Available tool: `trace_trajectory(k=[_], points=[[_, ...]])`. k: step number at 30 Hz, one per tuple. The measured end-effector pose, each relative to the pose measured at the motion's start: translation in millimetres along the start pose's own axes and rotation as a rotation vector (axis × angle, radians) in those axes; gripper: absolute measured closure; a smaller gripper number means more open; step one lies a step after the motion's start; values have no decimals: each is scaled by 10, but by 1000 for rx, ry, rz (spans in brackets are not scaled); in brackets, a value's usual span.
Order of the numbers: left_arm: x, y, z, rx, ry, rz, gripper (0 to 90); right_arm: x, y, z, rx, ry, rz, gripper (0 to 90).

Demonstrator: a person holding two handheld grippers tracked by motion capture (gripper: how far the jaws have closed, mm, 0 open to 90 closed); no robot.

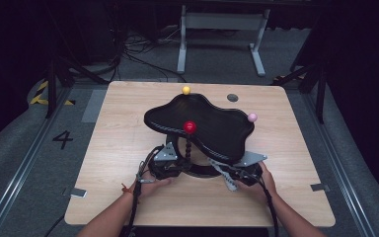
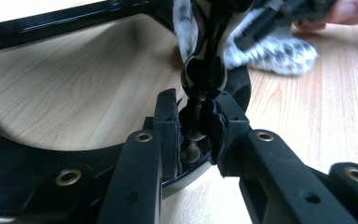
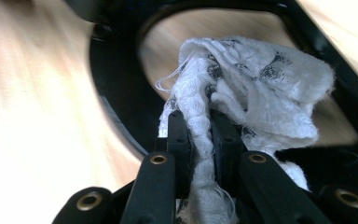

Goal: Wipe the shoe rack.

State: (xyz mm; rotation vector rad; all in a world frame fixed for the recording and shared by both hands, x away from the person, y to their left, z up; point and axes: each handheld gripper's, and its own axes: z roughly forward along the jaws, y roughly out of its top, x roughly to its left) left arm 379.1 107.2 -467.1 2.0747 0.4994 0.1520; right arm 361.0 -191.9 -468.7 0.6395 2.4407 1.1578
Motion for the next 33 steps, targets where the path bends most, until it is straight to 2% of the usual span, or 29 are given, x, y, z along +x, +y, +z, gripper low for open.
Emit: trace_trajectory(k=[1,4,5,7,10,11,14,15,16,17,18,22,24,26,29,33], points=[[1,-1,-1,1,-2,-4,749,32,20,15,-4,-11,-17,809],[-4,-1,-1,1,0,-8,749,127,58,50,-8,-11,-22,809],[-3,-3,-2,0,-1,-11,749,147,71,62,-16,-3,-43,808],[-11,-8,-3,-2,-6,-16,749,190,84,69,-13,-12,-43,808],[-46,-2,14,-2,-16,-5,748,166,94,64,-3,-17,-77,808],[-65,2,25,-1,-22,-4,749,110,80,67,-22,-9,-94,809],[-130,23,67,6,-34,20,749,19,16,15,-3,-46,-40,809],[-157,26,83,7,-36,16,749,-14,-3,4,-7,-63,-46,809],[-163,38,93,10,-42,45,748,-21,-27,-26,25,-96,-6,809],[-177,42,103,13,-39,48,748,-67,-41,-26,-3,-86,-36,809],[-180,47,111,8,-37,56,749,-81,-57,-45,7,-100,-8,809],[-170,42,110,13,-43,48,749,-186,-95,-53,1,-109,21,810],[-166,50,111,13,-46,62,749,-236,-100,-47,3,-125,20,810],[-159,48,111,13,-52,60,749,-290,-109,-41,4,-126,36,810],[-139,41,110,15,-66,50,749,-439,-143,-29,-5,-162,36,810],[-125,39,112,12,-77,49,749,-631,-178,-22,-12,-195,96,810]])
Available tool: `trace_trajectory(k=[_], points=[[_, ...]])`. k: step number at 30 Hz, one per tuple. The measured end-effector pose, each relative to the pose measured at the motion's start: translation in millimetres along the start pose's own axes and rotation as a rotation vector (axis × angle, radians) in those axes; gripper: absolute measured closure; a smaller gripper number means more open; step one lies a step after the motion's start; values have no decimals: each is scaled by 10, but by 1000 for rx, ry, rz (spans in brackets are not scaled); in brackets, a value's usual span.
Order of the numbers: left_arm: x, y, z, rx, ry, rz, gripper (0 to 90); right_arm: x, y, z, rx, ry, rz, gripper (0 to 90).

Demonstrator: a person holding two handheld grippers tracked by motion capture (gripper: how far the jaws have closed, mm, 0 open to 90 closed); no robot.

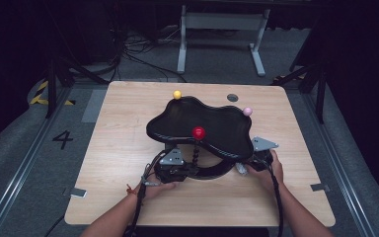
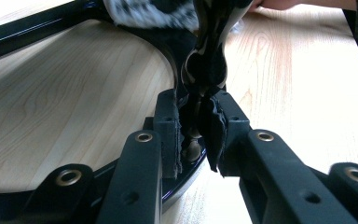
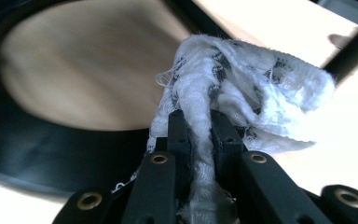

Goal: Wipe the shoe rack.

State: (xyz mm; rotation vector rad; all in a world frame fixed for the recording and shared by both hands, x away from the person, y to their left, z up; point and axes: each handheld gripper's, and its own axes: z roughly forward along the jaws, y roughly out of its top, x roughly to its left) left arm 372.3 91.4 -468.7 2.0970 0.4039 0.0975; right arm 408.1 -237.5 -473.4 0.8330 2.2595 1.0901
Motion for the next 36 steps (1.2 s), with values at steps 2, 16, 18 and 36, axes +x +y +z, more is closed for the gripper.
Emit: trace_trajectory(k=[2,16,18,36], points=[[2,0,0,0,-2,1,749,-71,-22,23,-4,-10,19,810],[-4,-14,8,-13,2,-3,749,-212,-11,100,-4,-1,52,811],[-9,-13,6,-9,6,-1,748,-196,-9,85,0,17,49,810],[-22,-18,9,-3,16,-4,748,403,50,-108,38,127,-88,810]])
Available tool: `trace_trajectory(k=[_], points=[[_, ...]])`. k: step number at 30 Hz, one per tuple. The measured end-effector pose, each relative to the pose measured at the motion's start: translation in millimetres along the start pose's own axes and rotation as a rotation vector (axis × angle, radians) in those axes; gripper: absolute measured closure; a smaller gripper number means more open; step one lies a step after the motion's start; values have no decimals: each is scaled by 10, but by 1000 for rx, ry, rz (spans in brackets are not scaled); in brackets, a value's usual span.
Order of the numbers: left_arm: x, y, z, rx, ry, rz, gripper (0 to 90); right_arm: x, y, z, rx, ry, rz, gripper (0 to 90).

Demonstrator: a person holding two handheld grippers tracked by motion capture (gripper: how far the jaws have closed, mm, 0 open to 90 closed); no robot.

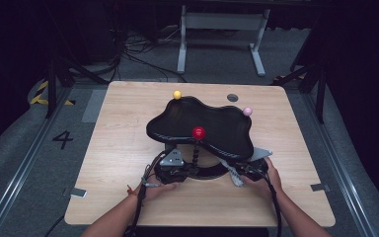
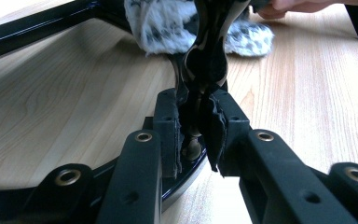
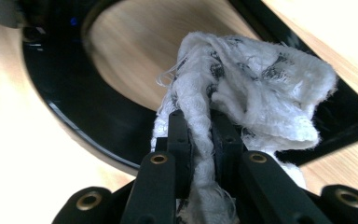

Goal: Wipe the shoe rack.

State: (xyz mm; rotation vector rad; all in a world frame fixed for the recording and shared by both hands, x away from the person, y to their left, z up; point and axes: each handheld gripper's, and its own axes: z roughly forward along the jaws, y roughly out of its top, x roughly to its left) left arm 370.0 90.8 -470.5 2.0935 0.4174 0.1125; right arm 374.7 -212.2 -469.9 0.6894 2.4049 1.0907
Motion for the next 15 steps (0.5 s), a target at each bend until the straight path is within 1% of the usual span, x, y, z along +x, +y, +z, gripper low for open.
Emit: trace_trajectory(k=[1,2,4,5,6,7,8,9,10,11,12,15], points=[[0,0,0,1,0,0,749,38,12,3,1,3,-9,811],[1,0,1,0,0,0,749,82,25,6,-1,13,-8,811],[3,-1,2,0,-2,-1,749,178,59,10,16,12,-8,811],[2,-1,2,1,-2,-1,749,226,83,18,13,23,-15,811],[3,-1,2,1,-2,-1,749,247,108,47,-11,39,-68,811],[3,-1,2,1,-2,-1,748,286,127,54,-3,29,-74,812],[3,-1,2,1,-2,-1,748,336,150,57,8,21,-63,813],[3,-2,3,1,-2,-2,748,352,166,62,15,18,-63,813],[3,-3,3,0,-2,-2,748,363,174,69,15,17,-52,813],[-5,-6,6,-1,-2,-16,749,370,178,74,14,16,-48,814],[-2,-7,6,-2,-4,-16,749,372,181,80,11,14,-59,814],[2,-7,7,-2,-7,-17,749,408,197,89,13,3,-51,814]])
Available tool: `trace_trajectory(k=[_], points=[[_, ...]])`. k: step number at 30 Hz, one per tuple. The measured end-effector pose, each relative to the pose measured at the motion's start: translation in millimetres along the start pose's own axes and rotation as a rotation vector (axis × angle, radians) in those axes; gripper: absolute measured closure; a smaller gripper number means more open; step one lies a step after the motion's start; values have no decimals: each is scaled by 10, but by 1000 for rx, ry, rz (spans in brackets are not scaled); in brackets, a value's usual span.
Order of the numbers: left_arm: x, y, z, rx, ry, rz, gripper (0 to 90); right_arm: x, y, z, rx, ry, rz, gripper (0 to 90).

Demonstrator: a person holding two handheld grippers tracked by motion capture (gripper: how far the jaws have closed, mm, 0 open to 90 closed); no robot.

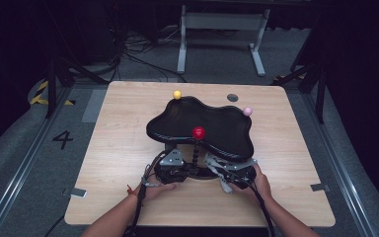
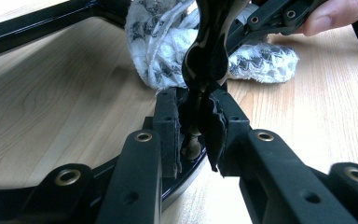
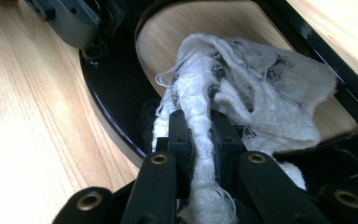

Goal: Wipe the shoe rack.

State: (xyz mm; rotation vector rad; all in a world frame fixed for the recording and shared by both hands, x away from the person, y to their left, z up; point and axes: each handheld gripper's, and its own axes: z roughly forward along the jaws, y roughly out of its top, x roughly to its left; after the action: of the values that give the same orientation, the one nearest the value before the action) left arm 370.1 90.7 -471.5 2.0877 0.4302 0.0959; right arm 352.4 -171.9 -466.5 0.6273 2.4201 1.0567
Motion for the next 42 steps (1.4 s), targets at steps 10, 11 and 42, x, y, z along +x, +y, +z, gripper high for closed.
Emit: trace_trajectory(k=[10,11,42], points=[[5,4,-1,6,3,17,748,99,88,47,-14,1,-22,813],[4,3,-1,6,3,17,748,112,98,45,-16,6,-23,813],[41,4,0,17,-29,9,749,-339,-217,-43,-47,-65,49,806]])
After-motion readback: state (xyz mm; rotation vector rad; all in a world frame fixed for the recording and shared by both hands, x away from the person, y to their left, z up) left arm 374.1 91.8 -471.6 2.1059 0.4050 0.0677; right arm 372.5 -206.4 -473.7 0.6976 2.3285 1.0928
